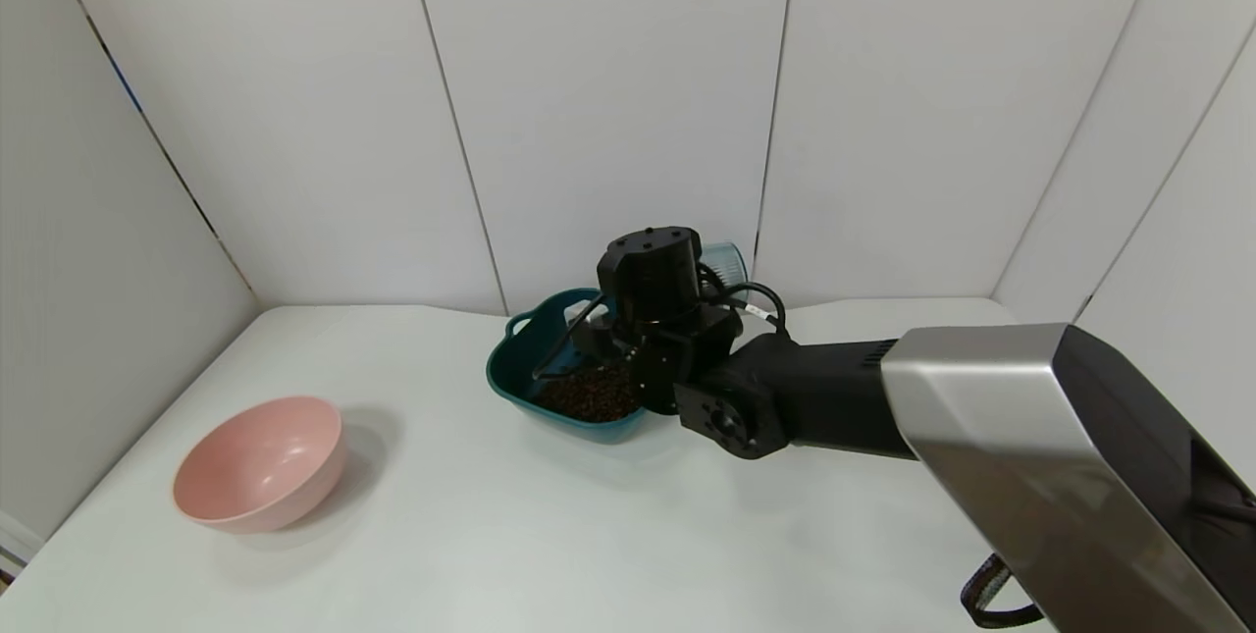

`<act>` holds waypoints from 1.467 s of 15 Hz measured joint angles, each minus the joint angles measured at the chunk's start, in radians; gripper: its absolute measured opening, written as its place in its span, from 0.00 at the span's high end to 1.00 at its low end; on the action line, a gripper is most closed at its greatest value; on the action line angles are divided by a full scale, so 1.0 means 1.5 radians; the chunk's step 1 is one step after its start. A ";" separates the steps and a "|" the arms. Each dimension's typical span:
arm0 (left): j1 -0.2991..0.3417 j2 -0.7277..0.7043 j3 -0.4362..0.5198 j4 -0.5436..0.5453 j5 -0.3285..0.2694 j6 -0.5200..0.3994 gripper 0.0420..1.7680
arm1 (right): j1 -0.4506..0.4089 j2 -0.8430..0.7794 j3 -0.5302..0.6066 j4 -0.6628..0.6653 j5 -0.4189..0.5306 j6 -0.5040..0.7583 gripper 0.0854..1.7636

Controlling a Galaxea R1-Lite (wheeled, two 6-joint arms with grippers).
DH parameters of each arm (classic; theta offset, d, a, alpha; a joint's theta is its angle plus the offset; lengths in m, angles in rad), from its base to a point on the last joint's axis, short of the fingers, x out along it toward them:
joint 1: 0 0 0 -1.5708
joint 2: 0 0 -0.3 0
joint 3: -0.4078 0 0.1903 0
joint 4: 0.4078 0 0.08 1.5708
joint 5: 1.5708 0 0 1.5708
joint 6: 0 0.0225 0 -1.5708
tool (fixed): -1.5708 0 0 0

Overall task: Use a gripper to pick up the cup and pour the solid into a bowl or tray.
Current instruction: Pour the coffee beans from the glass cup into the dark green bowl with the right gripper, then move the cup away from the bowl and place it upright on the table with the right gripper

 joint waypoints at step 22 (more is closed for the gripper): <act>0.000 0.000 0.000 0.000 0.000 0.000 0.03 | -0.097 -0.230 0.005 0.550 0.294 0.815 0.23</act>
